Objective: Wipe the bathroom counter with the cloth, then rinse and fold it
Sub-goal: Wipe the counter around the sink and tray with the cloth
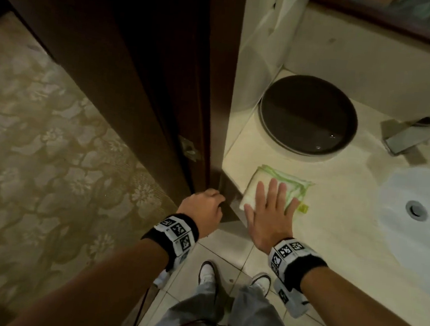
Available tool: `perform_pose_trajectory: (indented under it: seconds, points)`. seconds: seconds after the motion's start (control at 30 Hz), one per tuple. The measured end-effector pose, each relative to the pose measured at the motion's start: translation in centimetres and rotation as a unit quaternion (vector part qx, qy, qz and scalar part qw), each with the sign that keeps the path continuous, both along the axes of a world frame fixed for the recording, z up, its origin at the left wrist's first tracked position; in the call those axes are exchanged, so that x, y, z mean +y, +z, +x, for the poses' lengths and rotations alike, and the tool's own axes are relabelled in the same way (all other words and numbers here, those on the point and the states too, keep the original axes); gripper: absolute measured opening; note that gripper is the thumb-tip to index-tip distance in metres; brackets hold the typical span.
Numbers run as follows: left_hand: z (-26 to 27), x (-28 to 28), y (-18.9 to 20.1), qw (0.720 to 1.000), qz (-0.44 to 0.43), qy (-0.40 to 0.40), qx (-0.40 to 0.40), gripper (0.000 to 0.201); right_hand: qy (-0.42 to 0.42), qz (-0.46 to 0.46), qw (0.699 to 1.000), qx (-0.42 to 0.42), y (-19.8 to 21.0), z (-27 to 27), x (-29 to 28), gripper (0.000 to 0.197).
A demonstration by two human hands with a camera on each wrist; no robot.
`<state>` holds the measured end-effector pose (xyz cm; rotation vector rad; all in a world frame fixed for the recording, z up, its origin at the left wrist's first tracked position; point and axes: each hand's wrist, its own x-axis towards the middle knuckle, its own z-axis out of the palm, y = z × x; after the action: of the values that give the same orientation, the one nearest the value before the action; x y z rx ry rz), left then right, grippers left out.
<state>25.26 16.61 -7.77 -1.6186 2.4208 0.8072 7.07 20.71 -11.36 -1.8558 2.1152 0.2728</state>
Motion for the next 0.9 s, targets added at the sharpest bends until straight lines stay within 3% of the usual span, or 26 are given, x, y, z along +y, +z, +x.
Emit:
perform_pose_trajectory:
  seconds: [0.27,0.47,0.7,0.9]
  points:
    - [3.8,1.1,0.1,0.999,0.025,0.038,-0.01,0.035,0.011,0.005,1.0,-0.01,0.0,4.5,-7.7,0.065]
    - [4.4,1.6,0.7,0.998,0.024,0.047,-0.047,0.034,0.043,0.013,0.999,-0.014,0.2,3.7,-8.8,0.062]
    - [1.0,2.6,1.4,0.999,0.003,0.005,-0.04,0.037,0.135,-0.009,0.991,-0.015,0.2,0.6,-5.5,0.06]
    - [-3.7,2.7,2.1,0.999,-0.021,-0.023,-0.04,0.037,0.12,-0.048,0.99,-0.049,-0.7,-4.0,1.8,0.061]
